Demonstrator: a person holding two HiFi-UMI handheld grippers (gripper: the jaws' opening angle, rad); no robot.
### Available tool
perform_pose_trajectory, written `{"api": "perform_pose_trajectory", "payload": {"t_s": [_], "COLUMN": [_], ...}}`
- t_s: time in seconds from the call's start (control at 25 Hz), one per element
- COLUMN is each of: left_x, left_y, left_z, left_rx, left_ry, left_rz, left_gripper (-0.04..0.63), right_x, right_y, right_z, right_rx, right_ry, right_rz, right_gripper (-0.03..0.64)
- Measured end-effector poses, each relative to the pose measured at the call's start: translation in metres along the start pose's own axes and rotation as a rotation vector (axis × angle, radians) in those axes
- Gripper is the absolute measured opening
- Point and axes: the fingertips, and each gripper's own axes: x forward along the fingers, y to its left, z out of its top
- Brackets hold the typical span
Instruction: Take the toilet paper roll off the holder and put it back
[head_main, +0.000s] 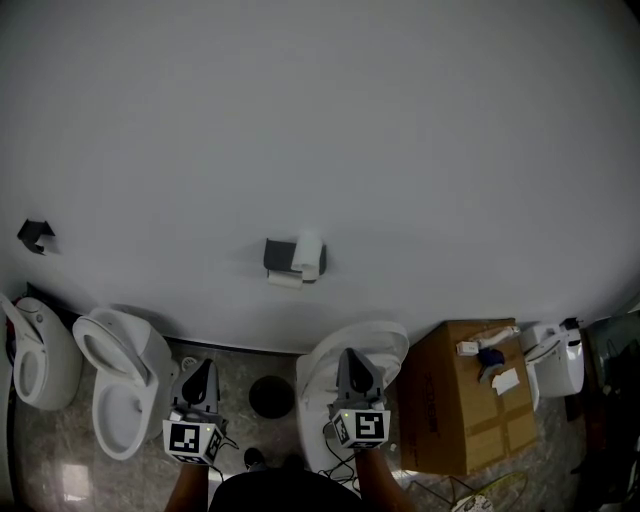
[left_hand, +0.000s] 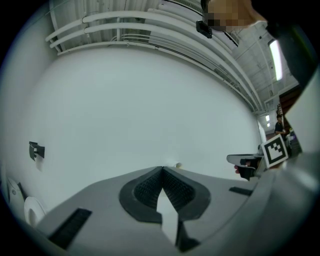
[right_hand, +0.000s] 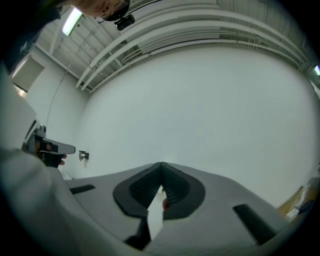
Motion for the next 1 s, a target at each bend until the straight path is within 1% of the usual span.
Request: {"api": "perform_pose_trajectory", "payload": {"t_s": [0.08, 0.28, 0.4, 0.48, 0.6, 0.84, 1.0], "left_x": [0.0, -0.002, -0.001, -0.001, -0.001, -0.001, -0.003], "left_y": [-0.003, 0.0, -0.005, -0.006, -0.002, -0.006, -0.006], "left_z": [0.003, 0.0, 0.005, 0.006, 0.003, 0.0, 0.002], "left_rx": [-0.008, 0.007, -0.005, -0.007, 0.01, 0.009, 0.01], "left_ry": [0.014, -0.006, 0.022, 0.019, -0.011, -0.008, -0.012], "left_rz": [-0.004, 0.001, -0.008, -0.008, -0.003, -0.01, -0.008], "left_gripper": [0.003, 0.003, 0.003, 0.003, 0.003, 0.003, 0.003], "right_x": [-0.002, -0.004, -0.005, -0.005, -0.006, -0.01, -0.013], "right_y": [0.0, 0.003, 0.003, 0.003, 0.003, -0.002, -0.004], "right_z": [-0.001, 0.002, 0.002, 0.004, 0.006, 0.008, 0.01], "right_rx": [-0.003, -0.043, -0.059, -0.063, -0.064, -0.029, -0.031], "right_ry": [-0.004, -0.006, -0.01, -0.014, -0.019, -0.051, -0.055], "right_rz": [-0.003, 0.002, 0.0, -0.002, -0.004, -0.033, -0.039], "right_gripper": [0.002, 0.002, 0.002, 0.002, 0.002, 0.002, 0.002]}}
